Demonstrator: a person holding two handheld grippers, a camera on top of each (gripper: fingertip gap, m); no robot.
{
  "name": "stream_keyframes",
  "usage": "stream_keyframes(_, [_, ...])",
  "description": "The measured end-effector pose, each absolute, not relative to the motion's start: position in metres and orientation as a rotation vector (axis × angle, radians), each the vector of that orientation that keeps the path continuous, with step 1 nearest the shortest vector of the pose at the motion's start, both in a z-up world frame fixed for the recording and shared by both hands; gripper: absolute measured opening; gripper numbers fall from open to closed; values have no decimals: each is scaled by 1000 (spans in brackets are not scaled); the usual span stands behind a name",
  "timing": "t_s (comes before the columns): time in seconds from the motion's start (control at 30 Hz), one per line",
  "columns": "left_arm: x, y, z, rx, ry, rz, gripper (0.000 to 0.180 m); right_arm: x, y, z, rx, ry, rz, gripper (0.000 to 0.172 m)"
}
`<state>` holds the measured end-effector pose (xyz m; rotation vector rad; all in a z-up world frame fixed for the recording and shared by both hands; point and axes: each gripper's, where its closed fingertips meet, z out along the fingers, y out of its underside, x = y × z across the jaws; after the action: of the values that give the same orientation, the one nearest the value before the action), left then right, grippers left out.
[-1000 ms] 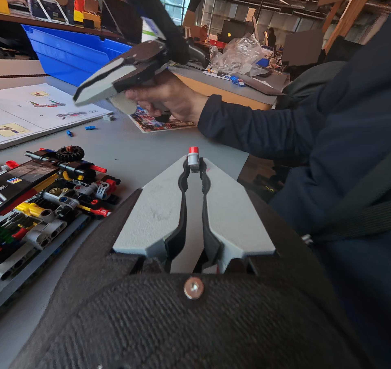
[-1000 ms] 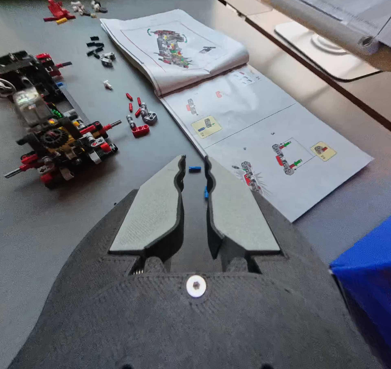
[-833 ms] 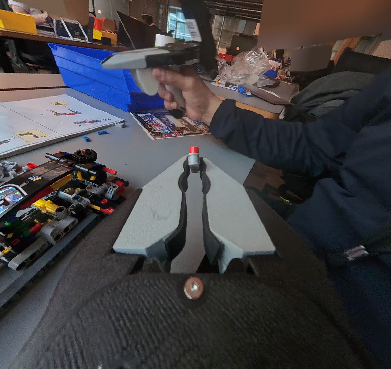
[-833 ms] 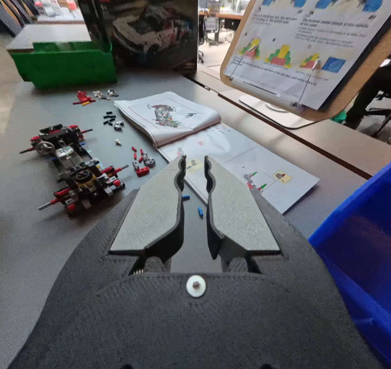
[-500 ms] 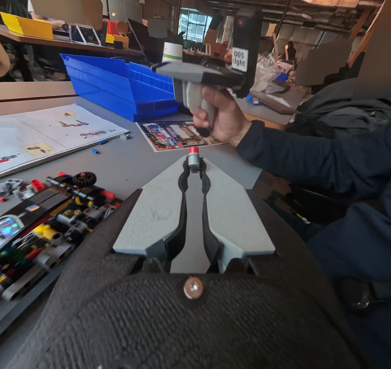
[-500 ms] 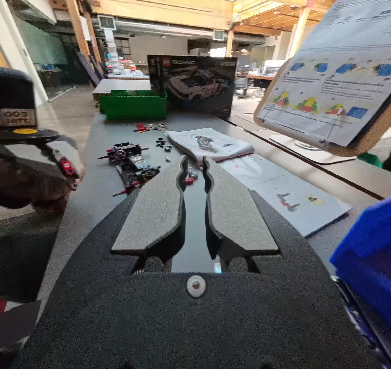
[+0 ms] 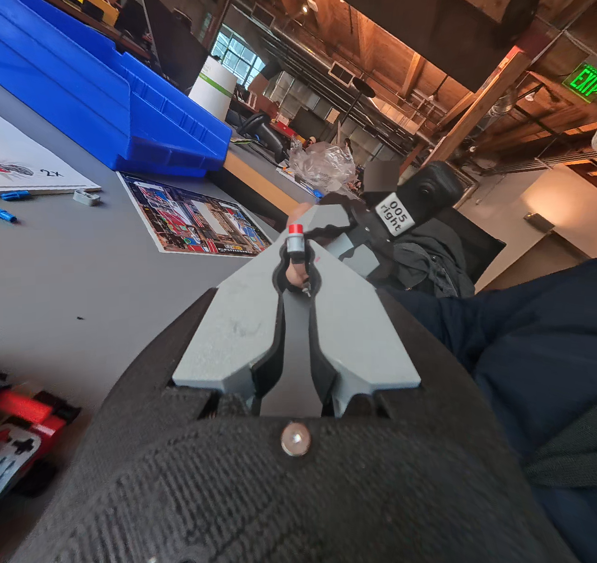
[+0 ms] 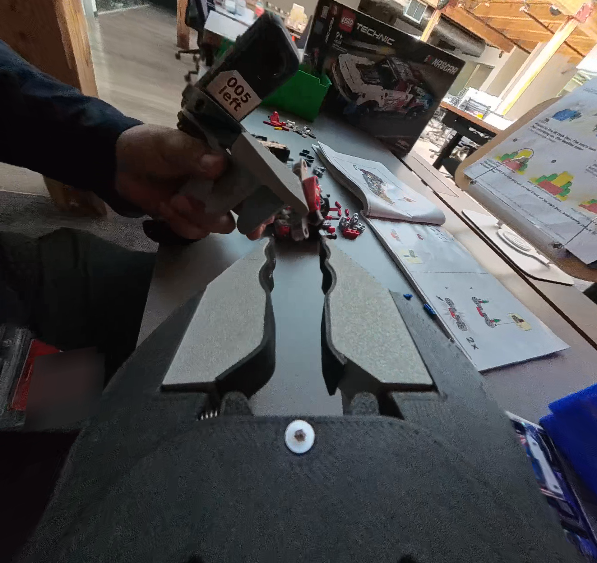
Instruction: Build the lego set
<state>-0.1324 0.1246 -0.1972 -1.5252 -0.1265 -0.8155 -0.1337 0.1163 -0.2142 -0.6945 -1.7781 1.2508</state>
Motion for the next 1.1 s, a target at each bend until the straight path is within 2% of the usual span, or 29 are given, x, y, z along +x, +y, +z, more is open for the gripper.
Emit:
stream_keyframes(0.1, [-127,130,-200,-1535,-138,-830,5,-135,118,-216,-656,-1760,1136,6])
stream_keyframes(0.23, [-127,130,-202,-1552,-146,-808,5,-135,118,-217,-623,-1763,1068,6])
stream_keyframes(0.5, [-151,113,-209,-1640,-134,-614,24,-149,141,-218,-729,-1717,1006,6])
stream_keyframes(0.67, [-154,85,-213,-1760,4,-454,26,-160,151,-236,-815,-1772,929,6])
stream_keyframes(0.8, [-145,58,-226,-1809,141,-347,24,-162,151,-240,-828,-1784,921,6])
stream_keyframes(0.93, [-147,51,-232,-1769,157,-241,13,-165,154,-244,-847,-1793,901,6])
stream_keyframes(1.1, [-142,52,-240,-1796,183,-280,14,-165,152,-247,-834,-1808,883,6])
